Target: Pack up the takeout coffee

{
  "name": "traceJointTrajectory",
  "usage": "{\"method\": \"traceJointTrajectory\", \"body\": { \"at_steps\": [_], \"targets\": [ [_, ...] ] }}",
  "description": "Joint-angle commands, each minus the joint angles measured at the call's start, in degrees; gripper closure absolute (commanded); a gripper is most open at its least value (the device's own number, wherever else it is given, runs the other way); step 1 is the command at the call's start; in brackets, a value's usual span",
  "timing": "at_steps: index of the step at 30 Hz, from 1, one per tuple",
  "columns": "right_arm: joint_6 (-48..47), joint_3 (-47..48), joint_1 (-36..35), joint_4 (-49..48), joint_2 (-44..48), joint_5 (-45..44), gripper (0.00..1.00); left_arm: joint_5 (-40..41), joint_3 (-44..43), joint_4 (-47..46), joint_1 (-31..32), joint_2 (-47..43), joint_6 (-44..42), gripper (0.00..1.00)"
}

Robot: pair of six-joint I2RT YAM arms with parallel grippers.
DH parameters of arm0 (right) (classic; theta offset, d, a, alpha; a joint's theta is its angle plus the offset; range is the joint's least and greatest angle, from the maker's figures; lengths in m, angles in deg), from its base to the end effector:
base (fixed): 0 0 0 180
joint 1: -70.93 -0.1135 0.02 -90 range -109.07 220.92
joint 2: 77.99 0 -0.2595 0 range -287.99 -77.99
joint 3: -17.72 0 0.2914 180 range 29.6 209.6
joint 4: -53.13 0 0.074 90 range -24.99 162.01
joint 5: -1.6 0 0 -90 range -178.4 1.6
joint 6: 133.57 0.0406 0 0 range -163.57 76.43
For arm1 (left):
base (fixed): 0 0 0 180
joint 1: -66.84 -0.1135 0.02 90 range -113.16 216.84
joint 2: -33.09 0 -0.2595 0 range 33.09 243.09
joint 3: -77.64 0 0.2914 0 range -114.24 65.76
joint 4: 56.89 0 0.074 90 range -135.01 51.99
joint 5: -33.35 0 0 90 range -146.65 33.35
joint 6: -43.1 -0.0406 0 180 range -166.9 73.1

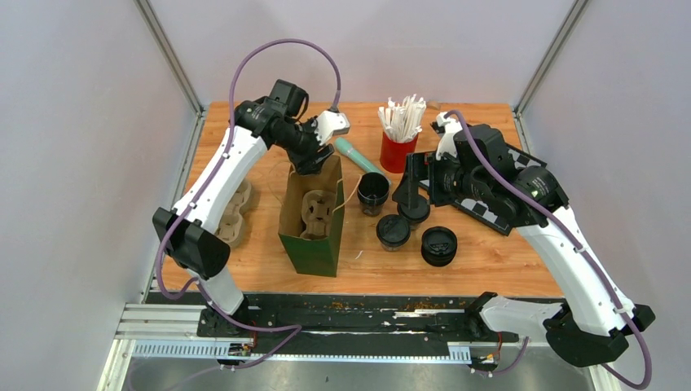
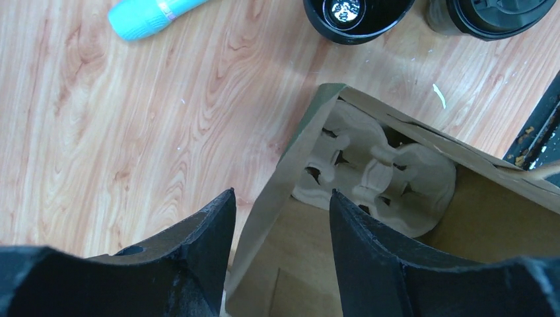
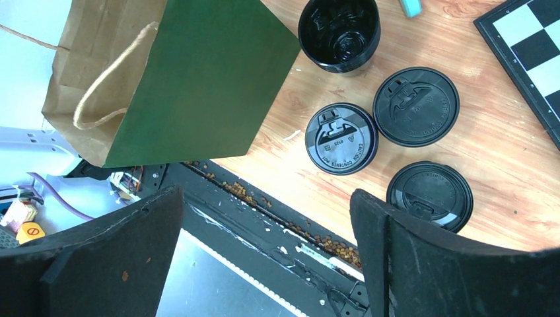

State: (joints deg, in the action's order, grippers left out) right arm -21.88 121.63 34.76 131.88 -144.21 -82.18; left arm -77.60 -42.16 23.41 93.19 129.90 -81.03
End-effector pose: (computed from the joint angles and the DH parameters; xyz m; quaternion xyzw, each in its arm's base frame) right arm 0.1848 0.1406 0.4540 -0.1368 0.8988 0.2433 0.3381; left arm 0.3336 -0.1814 0.3908 0.5194 0.7894 -0.1553 0.2879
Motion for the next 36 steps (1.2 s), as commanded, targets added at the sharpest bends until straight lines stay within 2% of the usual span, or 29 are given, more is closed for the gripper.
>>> {"method": "traceJointTrajectory", "body": {
  "at_steps": [1,6,7,10,14,19,24,30,33,36],
  "targets": [
    [-1.5,1.9,0.2,0.4,1.4,-1.8,0.04,-3.4,-1.5,-1.5,-0.2,1.5,-3.6,0.38],
    [-1.8,1.1,0.2,0.0,1.5,-2.0,0.05,-3.4,-3.4,-0.9,-0.2,3.1,-3.7,0.41],
    [-1.7,0.8,0.1,-0.3,1.5,-1.9,0.05,-3.0,-3.6,-1.1,-0.2,2.9,-2.9,0.48],
    [-1.5,0.3,0.2,-0.7,1.6,-1.4,0.05,-1.0,-4.2,-2.6,-0.2,1.9,1.2,0.82],
    [-1.3,-0.7,0.2,-1.1,1.7,-0.3,0.05,2.5,-6.0,-2.7,-0.2,0.7,10.3,0.99],
    [-0.7,-3.1,0.1,-1.4,2.4,0.0,0.05,4.3,-3.2,-3.0,-0.2,-3.0,21.4,1.0],
    [-1.2,-4.8,0.2,0.3,2.3,-3.0,0.0,10.2,0.9,-1.3,-0.2,-7.4,27.5,1.0],
    [-3.1,-8.9,0.6,3.1,-0.3,-7.0,0.0,9.8,1.6,2.4,-0.2,-8.7,38.0,1.0],
    [-4.1,-11.2,1.2,1.6,-1.4,-9.5,0.0,7.9,4.6,2.2,-0.2,-9.8,43.8,1.0],
    [-5.7,-13.0,2.2,-2.4,-1.8,-9.8,0.04,8.2,8.1,1.6,-0.2,-11.3,49.1,0.97]
  ]
}}
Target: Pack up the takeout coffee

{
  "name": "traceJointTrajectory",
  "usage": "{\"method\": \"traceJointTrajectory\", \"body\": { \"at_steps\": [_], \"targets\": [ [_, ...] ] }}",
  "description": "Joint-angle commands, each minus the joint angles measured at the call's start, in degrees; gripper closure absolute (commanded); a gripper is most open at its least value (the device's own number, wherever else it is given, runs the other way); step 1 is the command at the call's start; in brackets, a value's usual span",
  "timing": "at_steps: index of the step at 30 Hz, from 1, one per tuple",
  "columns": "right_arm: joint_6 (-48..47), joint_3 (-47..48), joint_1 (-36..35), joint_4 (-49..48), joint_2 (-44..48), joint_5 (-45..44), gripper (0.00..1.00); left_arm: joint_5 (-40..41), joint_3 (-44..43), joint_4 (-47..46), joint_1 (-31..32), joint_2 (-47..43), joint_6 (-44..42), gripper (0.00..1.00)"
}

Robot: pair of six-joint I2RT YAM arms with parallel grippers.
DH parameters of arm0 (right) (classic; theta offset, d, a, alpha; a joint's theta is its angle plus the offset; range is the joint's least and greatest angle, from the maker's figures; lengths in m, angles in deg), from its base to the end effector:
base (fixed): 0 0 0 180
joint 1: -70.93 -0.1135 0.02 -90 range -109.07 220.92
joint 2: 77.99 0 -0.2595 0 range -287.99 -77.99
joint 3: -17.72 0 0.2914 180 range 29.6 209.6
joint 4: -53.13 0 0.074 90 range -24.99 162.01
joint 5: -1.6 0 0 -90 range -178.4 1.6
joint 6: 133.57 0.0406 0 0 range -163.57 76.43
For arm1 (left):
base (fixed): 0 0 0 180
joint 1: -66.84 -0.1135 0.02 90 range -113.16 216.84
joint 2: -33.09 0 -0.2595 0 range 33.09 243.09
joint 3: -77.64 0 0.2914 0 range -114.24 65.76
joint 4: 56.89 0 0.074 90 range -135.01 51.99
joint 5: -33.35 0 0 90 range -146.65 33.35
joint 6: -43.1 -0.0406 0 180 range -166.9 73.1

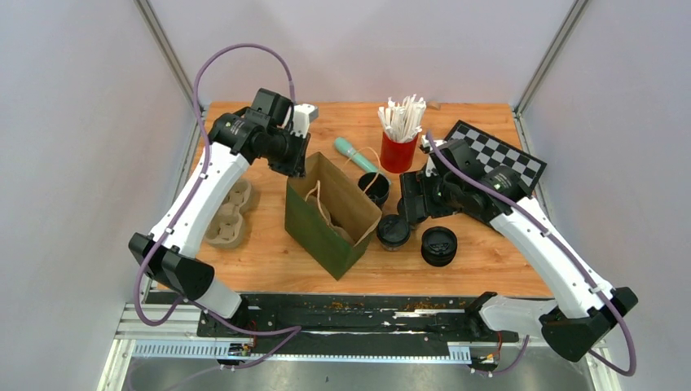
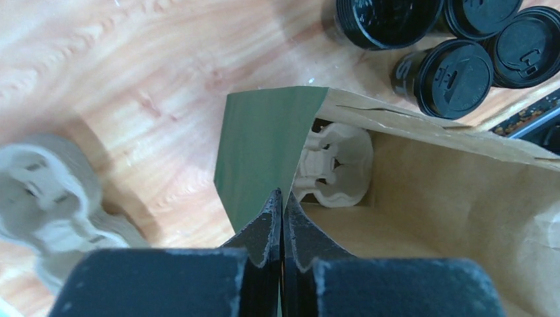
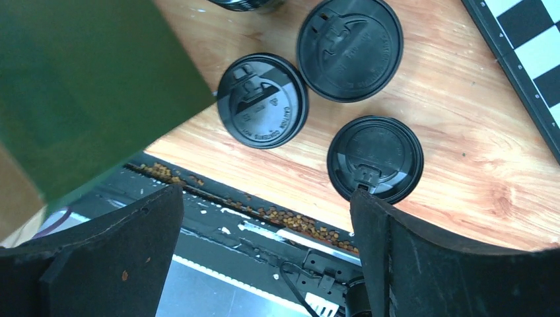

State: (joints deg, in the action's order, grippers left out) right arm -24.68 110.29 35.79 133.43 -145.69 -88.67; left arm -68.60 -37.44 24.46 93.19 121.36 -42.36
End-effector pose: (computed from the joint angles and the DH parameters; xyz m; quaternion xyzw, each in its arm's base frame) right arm 0.2053 0.1443 0.3818 -0.1343 0.9454 0.1330 0.2657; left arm 0.2993 -0.1577 0.4117 0.2103 0.9242 -0.1762 0.2655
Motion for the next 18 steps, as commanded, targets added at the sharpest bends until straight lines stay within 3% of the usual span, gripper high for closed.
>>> {"method": "traceJointTrajectory", "body": {
  "at_steps": [1,9,14,16,17,18],
  "targets": [
    [-2.9,-2.1,1.6,-5.0,-0.4,-3.7,0.06,-0.8,4.2,0.6,-0.2,-3.2,11.6,0.97],
    [-3.7,-5.8,3.4,-11.8,-1.1,-1.4,0.18,4.2,7.1,1.2,-0.2,-7.2,16.1,0.95],
    [-3.5,-9.2,3.4,-16.0,-0.9,-0.8,0.2,8.4,9.3,-1.1,-0.2,-11.0,18.4,0.95],
    [-4.0,-10.0,3.6,-17.2,-1.4,-2.6,0.19,9.2,10.9,-2.0,-0.2,-12.5,18.8,0.89],
    [-4.8,-10.2,3.6,-17.8,-1.8,-3.3,0.18,9.3,11.6,-2.2,-0.2,-13.2,18.6,0.79],
    [-5.5,-10.4,3.8,-18.1,-2.3,-3.4,0.16,8.9,12.2,-2.1,-0.2,-13.5,18.1,0.76]
  ]
}}
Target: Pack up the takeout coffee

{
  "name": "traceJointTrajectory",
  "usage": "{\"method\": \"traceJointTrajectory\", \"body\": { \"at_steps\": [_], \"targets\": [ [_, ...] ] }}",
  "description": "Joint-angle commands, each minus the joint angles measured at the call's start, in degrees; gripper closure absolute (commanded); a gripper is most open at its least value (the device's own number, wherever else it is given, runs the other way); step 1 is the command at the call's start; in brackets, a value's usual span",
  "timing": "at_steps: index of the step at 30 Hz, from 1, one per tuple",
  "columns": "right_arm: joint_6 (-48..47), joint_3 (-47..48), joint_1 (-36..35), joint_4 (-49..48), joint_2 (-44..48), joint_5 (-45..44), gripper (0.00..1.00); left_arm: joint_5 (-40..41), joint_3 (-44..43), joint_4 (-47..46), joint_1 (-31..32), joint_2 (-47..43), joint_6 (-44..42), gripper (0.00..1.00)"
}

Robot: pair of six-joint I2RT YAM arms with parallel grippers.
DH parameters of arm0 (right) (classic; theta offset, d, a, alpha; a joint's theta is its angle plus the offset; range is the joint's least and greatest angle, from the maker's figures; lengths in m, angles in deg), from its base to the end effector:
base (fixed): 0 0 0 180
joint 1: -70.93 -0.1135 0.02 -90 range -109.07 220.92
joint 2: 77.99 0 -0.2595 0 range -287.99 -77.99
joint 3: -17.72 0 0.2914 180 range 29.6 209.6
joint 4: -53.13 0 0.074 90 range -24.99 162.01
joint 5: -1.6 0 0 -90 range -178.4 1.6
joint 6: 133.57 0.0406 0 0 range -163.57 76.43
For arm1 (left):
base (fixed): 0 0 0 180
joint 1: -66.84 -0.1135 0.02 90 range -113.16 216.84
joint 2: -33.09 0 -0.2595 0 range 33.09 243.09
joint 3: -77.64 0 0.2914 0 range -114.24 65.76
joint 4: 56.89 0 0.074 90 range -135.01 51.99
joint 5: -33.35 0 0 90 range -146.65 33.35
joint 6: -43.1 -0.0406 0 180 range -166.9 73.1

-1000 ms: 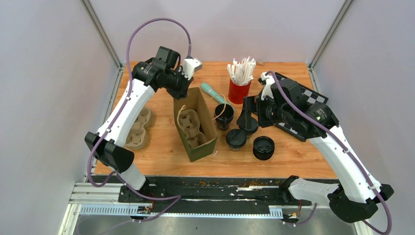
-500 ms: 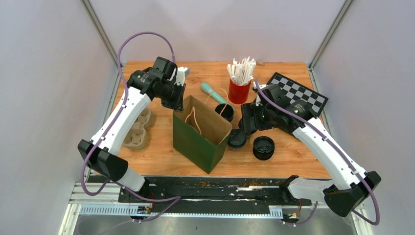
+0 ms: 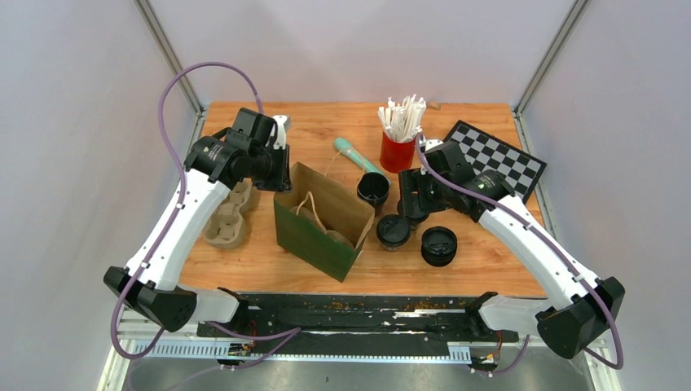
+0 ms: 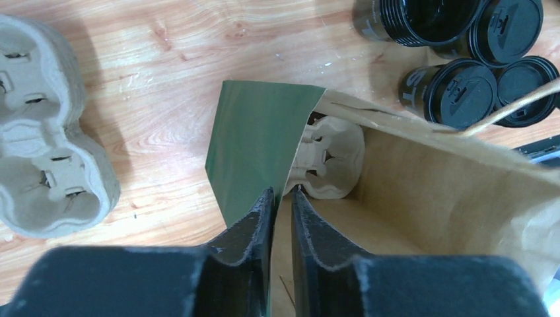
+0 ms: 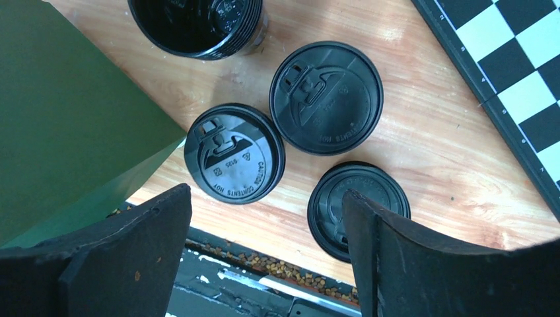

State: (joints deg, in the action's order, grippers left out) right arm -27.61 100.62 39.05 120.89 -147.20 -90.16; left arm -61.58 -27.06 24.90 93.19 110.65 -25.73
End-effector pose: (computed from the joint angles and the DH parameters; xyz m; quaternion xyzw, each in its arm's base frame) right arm 0.2369 0.1459 0.3323 -0.1270 0.9426 0.1117 0.2878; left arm 0.2580 -0.1317 0.4065 0.0561 0.9503 -0.1597 0.2611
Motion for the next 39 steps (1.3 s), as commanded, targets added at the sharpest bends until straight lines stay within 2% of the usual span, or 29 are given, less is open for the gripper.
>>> {"method": "traceJointTrajectory", "body": {
  "at_steps": [1,5,11,15,18,21,25,29,36,39],
  "targets": [
    [-3.4,-0.7,0.9,-5.9,-1.3,-2.1,0.13,1.6,2.0,-2.2,-0.2,-3.0,0.7,0.73],
    [-5.3,-1.4,1.4,-7.7,-2.8,-1.2,0.09,1.8,1.2,0.0,-0.2,-2.9,-1.5,0.54],
    [-3.6,-3.7,1.0,-9.9,-3.0,6.0,0.13,3.6,0.3,3.4,-0.2,-2.9,-5.0,0.4],
    [-5.9,-5.5,-0.9,-11.4,-3.0,6.8,0.1,4.7,0.7,4.0,-0.2,-4.0,-5.1,0.22],
    [-8.4,-5.6,-2.1,-11.1,-3.8,5.8,0.09,5.6,-0.5,3.8,-0.2,-5.1,-4.8,0.18],
    [-12.3,-7.2,-2.6,-13.6,-2.6,5.3,0.1,8.3,-3.5,4.9,-0.2,-4.6,-5.2,0.01],
    [-19.1,-10.5,-2.7,-19.9,1.1,8.4,0.11,10.9,-7.7,6.4,-0.2,-3.2,-5.9,0.0],
    [-23.1,-13.3,-2.9,-23.2,3.7,11.6,0.12,11.7,-8.3,5.6,-0.2,-3.9,-4.9,0.0],
    [-27.9,-15.3,-5.9,-23.5,4.6,12.4,0.11,15.6,-6.7,3.8,-0.2,-5.8,-2.2,0.0],
    [-29.4,-15.1,-6.6,-23.0,3.7,11.1,0.09,13.8,-3.9,0.0,-0.5,-8.6,-2.0,0.0]
  ]
}}
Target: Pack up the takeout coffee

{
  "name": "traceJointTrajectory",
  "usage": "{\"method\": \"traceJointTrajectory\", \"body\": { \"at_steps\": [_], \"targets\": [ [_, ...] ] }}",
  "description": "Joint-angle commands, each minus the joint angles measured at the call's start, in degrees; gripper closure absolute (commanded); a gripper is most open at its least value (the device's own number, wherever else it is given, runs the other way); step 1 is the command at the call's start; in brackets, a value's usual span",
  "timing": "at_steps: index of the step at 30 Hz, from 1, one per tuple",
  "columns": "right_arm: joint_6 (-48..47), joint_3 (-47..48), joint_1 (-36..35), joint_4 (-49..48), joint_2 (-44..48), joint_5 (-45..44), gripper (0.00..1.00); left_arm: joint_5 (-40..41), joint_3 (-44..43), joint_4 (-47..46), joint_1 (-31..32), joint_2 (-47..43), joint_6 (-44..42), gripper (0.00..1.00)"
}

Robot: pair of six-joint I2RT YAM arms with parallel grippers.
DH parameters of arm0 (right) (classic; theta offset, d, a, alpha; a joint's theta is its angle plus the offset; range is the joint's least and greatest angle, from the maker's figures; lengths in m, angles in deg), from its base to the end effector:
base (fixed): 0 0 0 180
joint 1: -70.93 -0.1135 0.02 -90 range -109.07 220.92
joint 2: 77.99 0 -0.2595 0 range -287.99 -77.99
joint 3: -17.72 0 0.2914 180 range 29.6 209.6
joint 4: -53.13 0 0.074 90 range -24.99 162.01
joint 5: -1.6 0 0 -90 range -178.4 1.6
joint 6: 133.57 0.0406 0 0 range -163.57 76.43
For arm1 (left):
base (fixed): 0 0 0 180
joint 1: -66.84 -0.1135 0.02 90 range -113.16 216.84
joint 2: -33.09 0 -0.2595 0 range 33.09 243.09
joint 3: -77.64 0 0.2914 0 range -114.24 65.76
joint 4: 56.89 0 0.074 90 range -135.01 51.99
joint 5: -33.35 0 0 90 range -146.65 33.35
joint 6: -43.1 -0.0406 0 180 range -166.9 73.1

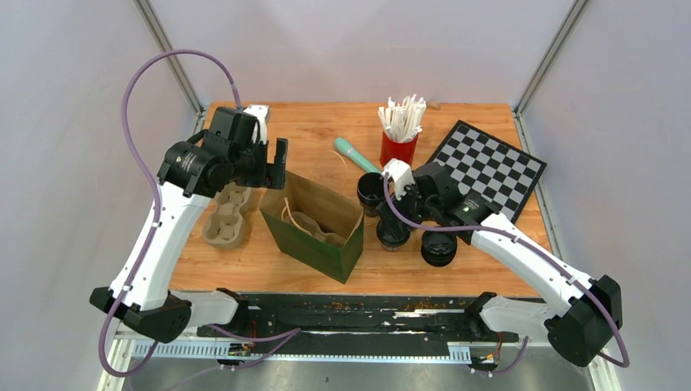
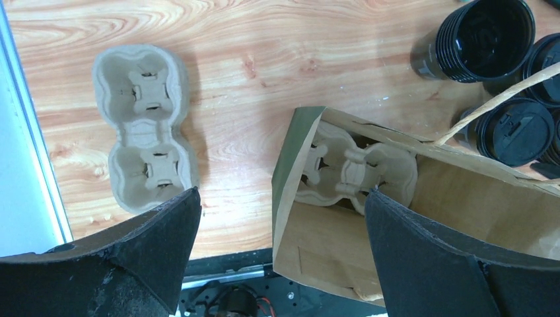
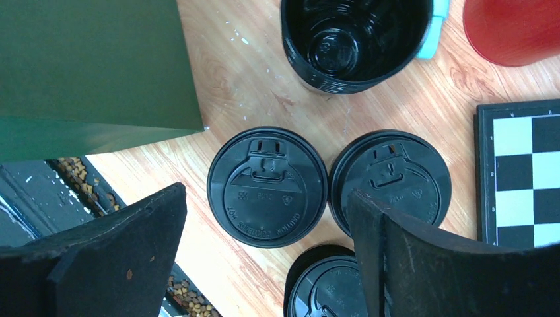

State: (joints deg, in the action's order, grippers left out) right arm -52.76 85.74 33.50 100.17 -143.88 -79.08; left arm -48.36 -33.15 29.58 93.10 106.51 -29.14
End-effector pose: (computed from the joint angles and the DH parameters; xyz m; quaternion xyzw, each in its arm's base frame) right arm 0.2231 0.1790 0.2807 -0.3929 0.8331 0.1660 0.3523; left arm 0.2288 -0.1064 0.4528 0.0441 0.9338 -0.0678 0.3485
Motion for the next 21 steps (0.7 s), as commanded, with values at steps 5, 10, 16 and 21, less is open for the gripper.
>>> {"method": "traceJointTrajectory", "body": {
  "at_steps": [5,10,16,21],
  "targets": [
    [-4.4,1.1,-1.2,-0.4,-1.9,-1.6,0.09,-0.2,6.0,-7.3,-0.6,-6.7,2.0,0.0],
    [-7.0,-1.4,-1.3,-2.7,-1.9,0.5,0.1,-2.8,5.8,-6.7,-0.6,-5.9,1.0,0.02],
    [-7.0,-3.2,-1.3,-3.7,-2.4,2.5,0.12,-4.1,4.9,-4.4,-0.6,-3.8,0.4,0.05],
    [-7.1,-4.3,-1.2,-3.9,-2.6,1.9,0.13,-3.9,3.9,-2.6,-0.6,-2.6,0.0,0.08]
  ]
}}
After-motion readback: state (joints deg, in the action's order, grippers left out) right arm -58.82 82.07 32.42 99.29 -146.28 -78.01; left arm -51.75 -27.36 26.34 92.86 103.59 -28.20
